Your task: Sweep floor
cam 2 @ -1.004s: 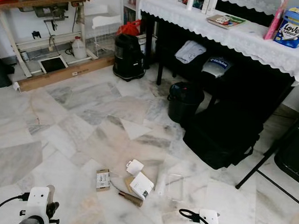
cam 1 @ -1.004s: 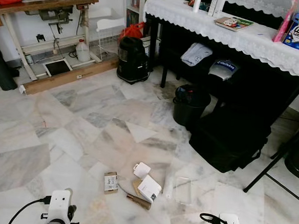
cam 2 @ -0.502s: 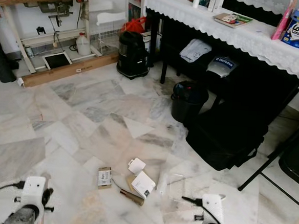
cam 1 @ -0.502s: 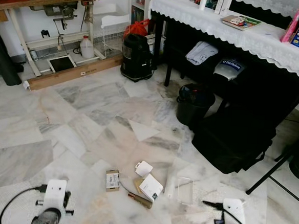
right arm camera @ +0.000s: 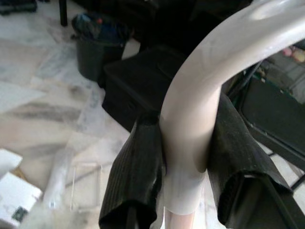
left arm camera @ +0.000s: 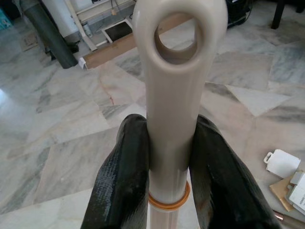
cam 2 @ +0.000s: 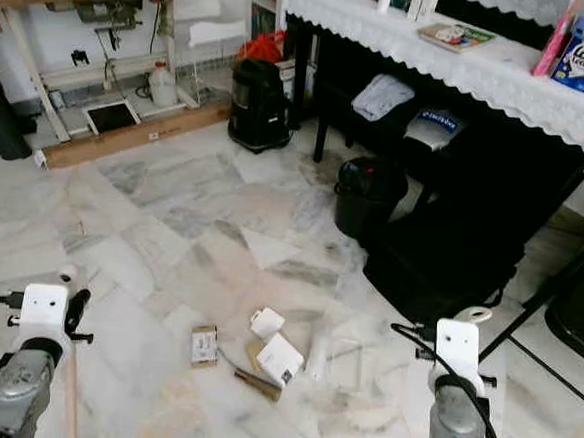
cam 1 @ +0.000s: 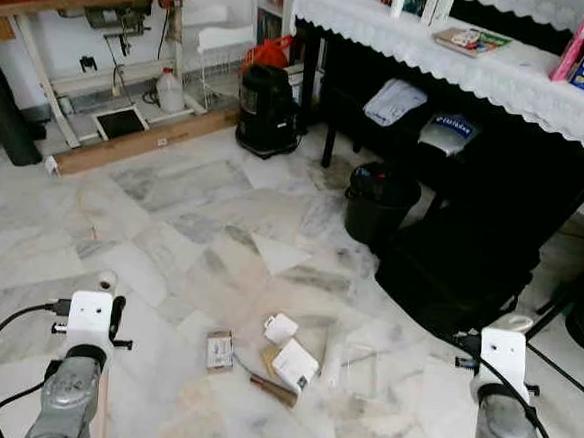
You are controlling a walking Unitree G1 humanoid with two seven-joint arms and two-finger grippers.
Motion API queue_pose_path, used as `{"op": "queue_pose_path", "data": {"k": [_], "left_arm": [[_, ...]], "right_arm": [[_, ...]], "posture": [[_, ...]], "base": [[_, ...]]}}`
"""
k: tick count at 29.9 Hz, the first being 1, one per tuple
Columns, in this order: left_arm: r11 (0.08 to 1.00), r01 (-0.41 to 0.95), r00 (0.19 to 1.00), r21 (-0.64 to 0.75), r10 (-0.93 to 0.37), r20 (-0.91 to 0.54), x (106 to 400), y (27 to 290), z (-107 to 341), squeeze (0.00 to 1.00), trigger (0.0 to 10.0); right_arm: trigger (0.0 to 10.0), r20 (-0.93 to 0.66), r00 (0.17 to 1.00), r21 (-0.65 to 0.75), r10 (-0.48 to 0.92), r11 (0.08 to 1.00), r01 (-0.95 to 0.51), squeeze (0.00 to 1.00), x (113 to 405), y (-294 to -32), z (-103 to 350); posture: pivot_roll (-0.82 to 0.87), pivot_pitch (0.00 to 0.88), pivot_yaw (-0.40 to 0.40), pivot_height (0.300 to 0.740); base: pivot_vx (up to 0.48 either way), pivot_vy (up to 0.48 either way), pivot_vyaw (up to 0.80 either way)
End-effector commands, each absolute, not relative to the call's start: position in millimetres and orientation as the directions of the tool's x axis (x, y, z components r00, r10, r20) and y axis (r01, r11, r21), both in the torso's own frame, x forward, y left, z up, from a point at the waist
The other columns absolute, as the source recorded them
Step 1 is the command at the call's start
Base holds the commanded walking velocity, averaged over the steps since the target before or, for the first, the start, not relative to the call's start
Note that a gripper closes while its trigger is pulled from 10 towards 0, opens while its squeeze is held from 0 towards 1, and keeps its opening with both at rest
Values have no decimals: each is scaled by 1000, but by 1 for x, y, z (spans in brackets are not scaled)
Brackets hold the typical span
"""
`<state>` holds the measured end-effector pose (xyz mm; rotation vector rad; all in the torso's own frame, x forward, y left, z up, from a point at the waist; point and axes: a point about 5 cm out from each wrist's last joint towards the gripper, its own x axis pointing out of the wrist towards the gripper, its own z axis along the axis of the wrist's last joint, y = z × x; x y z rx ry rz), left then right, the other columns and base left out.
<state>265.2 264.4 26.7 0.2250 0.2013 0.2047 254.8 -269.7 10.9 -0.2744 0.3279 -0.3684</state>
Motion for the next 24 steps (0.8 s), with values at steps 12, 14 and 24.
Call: {"op": "queue_pose_path", "data": {"k": [12,14,24], "left_arm": [[963,-223,975,149,219,46,297,253,77,0,10000],[965,-218,974,143,205,100,305,250,92,0,10000],[971,-185,972,151,159,172,312,244,117,0,10000]], "right_arm": [[10000,-121,919,-237,-375,910,340,0,273,-261,36],[10000,-128,919,-237,-374,911,338,0,272,-261,34],[10000,-171,917,-214,-362,922,324,0,269,-254,24]], "posture": [[-55,0,-33,740],[-48,0,-32,740],[-47,0,-26,740]], "base": [[0,0,0],[0,0,0],[0,0,0]]}}
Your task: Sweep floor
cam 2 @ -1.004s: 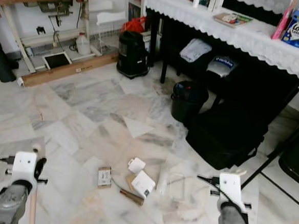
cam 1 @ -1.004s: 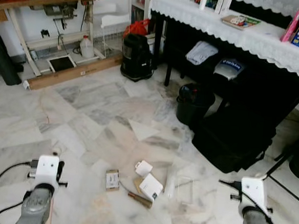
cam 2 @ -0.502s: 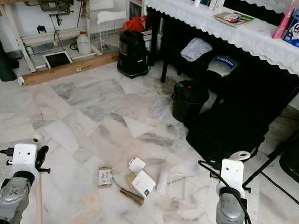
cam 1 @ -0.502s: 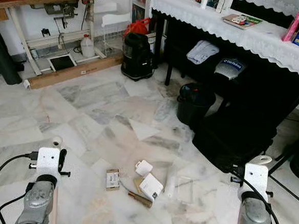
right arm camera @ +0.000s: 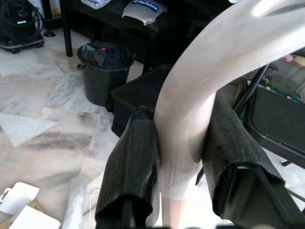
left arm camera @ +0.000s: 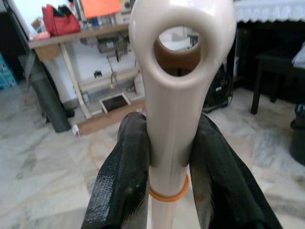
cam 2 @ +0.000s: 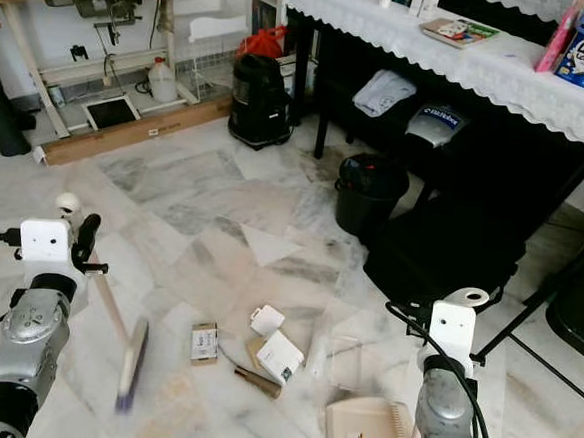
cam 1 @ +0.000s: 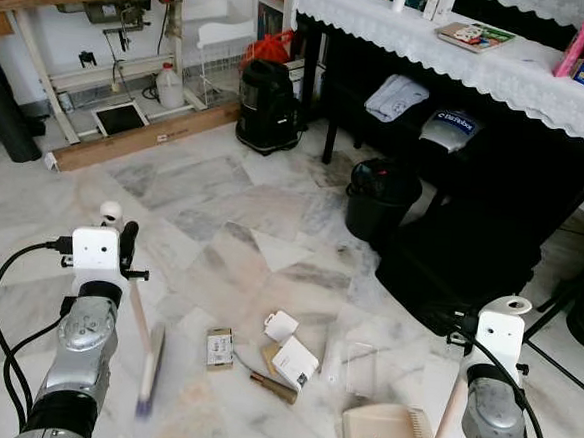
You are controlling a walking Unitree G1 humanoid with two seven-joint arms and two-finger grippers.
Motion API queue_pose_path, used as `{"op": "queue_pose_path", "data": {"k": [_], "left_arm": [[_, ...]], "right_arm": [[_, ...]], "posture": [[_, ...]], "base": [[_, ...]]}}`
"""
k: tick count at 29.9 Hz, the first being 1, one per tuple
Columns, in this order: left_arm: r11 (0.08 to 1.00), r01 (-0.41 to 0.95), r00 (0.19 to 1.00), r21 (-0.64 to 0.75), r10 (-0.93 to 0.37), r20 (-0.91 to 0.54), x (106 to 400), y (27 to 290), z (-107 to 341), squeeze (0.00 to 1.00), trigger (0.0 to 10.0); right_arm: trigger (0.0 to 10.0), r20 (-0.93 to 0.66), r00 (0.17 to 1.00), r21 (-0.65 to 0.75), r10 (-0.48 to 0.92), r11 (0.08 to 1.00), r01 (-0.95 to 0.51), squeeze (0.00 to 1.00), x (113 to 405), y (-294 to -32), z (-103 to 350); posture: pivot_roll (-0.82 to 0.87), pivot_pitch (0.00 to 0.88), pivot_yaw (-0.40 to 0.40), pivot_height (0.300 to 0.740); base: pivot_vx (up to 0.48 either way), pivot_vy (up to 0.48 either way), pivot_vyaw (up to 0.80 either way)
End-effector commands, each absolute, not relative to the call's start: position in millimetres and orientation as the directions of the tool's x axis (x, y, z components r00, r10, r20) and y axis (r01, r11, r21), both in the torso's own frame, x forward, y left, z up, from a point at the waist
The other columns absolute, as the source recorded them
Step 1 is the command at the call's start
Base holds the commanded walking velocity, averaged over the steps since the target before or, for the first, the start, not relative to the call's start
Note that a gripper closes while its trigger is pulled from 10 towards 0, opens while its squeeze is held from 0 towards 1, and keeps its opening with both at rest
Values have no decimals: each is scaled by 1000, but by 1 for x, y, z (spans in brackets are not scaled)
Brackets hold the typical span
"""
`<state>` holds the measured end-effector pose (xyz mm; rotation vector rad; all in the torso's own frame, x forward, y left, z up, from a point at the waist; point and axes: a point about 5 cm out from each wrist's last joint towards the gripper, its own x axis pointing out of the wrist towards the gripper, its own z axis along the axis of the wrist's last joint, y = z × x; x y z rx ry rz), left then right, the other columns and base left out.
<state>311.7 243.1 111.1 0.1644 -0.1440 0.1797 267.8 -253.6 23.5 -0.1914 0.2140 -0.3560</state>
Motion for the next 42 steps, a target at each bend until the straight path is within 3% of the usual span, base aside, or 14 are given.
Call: {"op": "queue_pose_path", "data": {"k": [1,15,20,37,42], "left_arm": [[971,-189,970,147,162,183,311,244,121,0,10000],[998,-48,970,-34,55,236,318,220,152,0,10000],[994,20,972,-108,6,235,317,207,161,0,10000],[993,69,985,-101,-51,166,312,204,155,0,10000],[992,83,985,-91,-68,159,312,201,154,0,10000]], "right_arm": [[10000,-173,916,-211,-361,922,324,0,268,-253,24],[10000,-204,914,-201,-351,929,312,0,265,-244,14],[10000,-150,901,-203,-407,905,374,0,265,-246,18],[10000,-47,860,-215,-509,846,488,0,271,-250,31],[10000,-28,867,-156,-498,859,488,0,278,-244,36]], "posture": [[-42,0,-26,740],[-38,0,-23,740],[-31,0,-18,740],[-24,0,-10,740],[-24,0,-6,740]], "base": [[0,0,0],[0,0,0],[0,0,0],[0,0,0],[0,0,0]]}}
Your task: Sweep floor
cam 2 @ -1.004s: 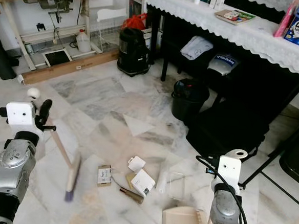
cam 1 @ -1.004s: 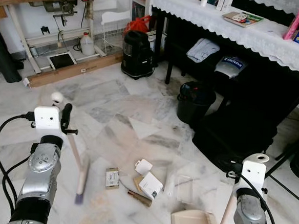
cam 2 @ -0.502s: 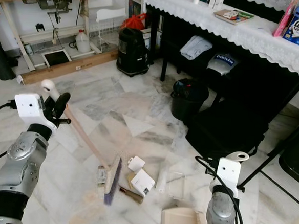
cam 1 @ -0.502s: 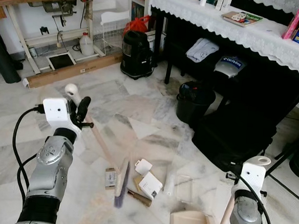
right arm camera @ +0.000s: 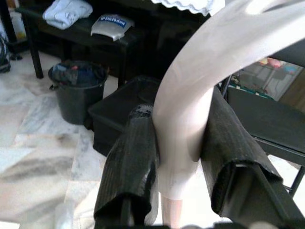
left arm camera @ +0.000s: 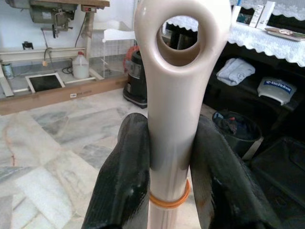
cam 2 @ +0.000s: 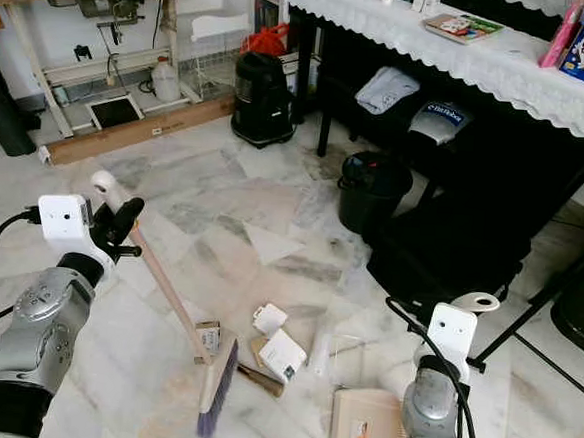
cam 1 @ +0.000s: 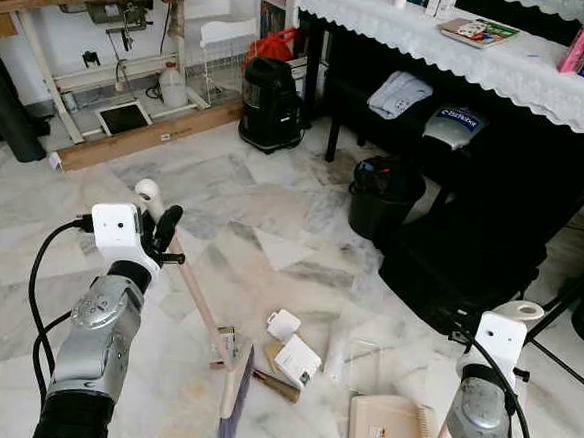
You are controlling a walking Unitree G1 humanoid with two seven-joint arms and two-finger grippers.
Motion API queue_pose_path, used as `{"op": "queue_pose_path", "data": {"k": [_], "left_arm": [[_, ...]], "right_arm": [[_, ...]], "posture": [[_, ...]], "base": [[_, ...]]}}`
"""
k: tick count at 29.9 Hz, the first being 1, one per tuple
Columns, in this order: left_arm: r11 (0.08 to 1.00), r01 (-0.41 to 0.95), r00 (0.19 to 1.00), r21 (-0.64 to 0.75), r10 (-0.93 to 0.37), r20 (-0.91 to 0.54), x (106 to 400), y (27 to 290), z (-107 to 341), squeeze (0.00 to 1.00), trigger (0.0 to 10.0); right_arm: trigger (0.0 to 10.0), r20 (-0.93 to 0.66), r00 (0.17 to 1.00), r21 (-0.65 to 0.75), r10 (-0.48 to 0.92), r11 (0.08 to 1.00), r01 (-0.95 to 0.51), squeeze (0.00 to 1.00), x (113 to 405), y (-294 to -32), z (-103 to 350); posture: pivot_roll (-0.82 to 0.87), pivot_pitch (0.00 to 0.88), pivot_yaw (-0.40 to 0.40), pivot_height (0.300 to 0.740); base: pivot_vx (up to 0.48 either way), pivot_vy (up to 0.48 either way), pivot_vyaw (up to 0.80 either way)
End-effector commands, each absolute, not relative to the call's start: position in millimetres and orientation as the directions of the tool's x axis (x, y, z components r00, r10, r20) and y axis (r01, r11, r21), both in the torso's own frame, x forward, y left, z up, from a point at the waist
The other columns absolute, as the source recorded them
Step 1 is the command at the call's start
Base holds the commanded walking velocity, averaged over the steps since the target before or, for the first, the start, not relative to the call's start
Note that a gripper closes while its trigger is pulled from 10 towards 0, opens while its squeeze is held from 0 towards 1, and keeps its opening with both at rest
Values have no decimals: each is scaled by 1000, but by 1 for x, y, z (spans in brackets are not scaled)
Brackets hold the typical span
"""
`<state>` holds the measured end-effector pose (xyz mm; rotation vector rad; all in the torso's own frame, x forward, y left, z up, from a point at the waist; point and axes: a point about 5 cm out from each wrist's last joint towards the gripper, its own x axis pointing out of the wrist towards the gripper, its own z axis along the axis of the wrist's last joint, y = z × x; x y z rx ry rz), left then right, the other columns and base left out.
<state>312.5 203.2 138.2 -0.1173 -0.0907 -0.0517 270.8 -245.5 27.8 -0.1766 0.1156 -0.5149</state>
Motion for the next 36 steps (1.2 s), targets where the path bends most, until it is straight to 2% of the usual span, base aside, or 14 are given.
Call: {"op": "queue_pose_path", "data": {"k": [1,12,36], "left_arm": [[992,83,985,-91,-68,156,312,201,153,0,10000],[992,80,989,-94,-68,129,311,197,144,0,10000],[993,100,994,-63,-97,58,311,193,126,0,10000]], "right_arm": [[10000,-31,870,-155,-492,862,482,0,279,-242,36],[10000,-110,887,-114,-448,893,436,0,275,-224,21],[10000,-167,871,-159,-463,884,439,0,265,-227,8]], "posture": [[-25,0,-5,740],[-7,0,-15,740],[0,0,-13,740]], "base": [[0,0,0],[0,0,0],[0,0,0]]}}
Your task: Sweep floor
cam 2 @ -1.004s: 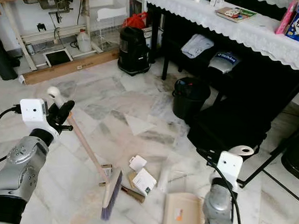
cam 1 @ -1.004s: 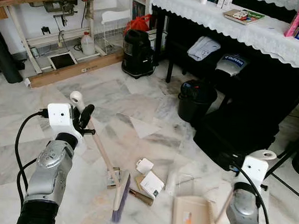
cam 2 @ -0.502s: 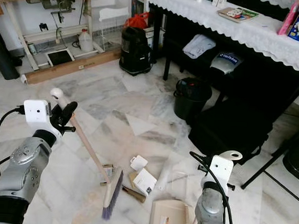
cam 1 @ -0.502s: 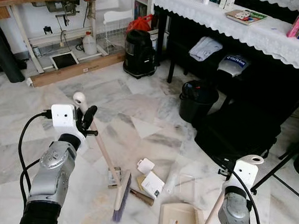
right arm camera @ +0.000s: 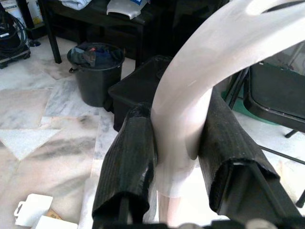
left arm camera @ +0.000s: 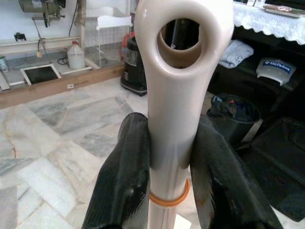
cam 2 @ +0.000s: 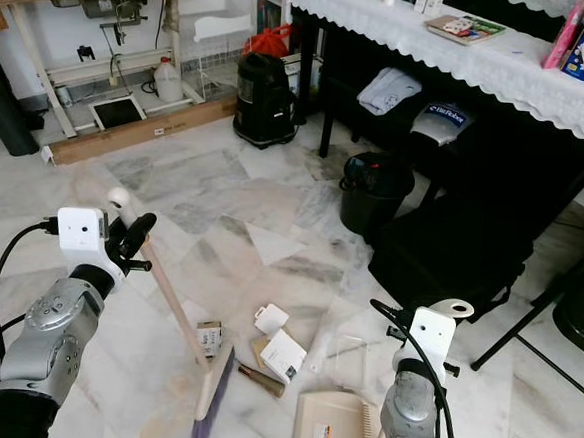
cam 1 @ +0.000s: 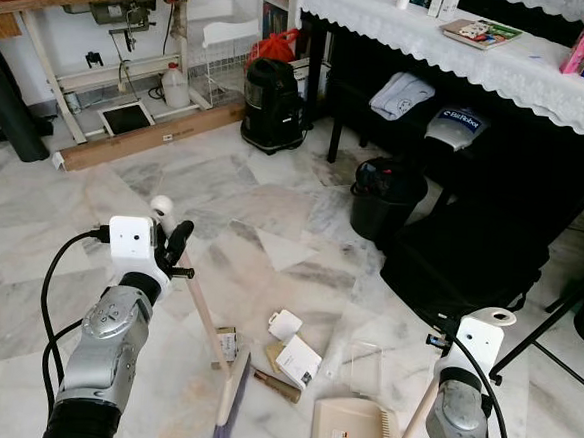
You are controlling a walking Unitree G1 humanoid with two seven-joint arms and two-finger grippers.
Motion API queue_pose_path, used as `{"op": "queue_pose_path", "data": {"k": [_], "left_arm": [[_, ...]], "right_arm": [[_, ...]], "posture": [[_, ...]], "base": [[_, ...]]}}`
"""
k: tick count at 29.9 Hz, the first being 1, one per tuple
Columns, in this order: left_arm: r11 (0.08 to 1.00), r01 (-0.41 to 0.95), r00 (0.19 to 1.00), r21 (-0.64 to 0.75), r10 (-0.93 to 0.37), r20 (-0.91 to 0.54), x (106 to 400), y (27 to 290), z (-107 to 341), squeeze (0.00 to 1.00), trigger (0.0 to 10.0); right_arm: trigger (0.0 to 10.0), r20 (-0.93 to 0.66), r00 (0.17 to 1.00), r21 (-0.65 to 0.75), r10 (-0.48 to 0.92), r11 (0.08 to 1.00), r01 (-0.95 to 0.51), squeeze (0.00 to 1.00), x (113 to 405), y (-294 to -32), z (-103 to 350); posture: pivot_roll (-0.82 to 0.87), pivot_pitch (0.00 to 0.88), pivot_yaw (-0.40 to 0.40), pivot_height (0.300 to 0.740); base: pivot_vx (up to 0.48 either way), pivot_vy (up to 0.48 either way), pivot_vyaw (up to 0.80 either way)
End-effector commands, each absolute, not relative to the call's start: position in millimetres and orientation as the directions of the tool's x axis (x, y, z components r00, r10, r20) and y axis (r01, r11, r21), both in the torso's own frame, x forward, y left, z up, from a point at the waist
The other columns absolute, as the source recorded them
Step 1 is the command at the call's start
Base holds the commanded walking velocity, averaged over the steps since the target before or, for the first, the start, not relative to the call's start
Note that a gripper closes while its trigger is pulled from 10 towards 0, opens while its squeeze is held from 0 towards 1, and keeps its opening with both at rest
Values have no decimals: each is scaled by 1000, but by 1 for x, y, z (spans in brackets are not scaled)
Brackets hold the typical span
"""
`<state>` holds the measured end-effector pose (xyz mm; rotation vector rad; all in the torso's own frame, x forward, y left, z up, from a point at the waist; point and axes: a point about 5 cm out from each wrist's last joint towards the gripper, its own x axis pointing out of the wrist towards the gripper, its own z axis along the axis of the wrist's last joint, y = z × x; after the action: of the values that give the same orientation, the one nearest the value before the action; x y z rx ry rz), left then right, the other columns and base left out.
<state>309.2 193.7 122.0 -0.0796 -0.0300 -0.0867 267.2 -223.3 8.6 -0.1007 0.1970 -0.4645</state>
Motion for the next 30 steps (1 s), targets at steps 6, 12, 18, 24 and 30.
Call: {"op": "queue_pose_path", "data": {"k": [6,12,18,24,30], "left_arm": [[993,99,994,-68,-96,48,313,190,121,0,10000],[994,71,997,-81,-68,38,316,190,115,0,10000],[996,41,998,-84,-37,43,320,191,113,0,10000],[997,-4,999,-80,8,51,322,191,111,0,10000],[997,-14,998,-82,19,55,324,190,109,0,10000]], "right_arm": [[10000,-171,873,-159,-457,887,433,0,266,-226,7],[10000,-177,872,-161,-456,888,431,0,265,-226,6],[10000,-180,872,-163,-455,888,430,0,265,-225,5],[10000,-179,873,-165,-454,888,428,0,264,-226,5],[10000,-179,873,-165,-454,889,428,0,264,-226,5]], "posture": [[0,0,-13,740],[-5,0,-15,740],[-9,0,-15,740],[-11,0,-18,740],[-16,0,-18,740]], "base": [[0,0,0],[0,0,0],[0,0,0],[0,0,0],[0,0,0]]}}
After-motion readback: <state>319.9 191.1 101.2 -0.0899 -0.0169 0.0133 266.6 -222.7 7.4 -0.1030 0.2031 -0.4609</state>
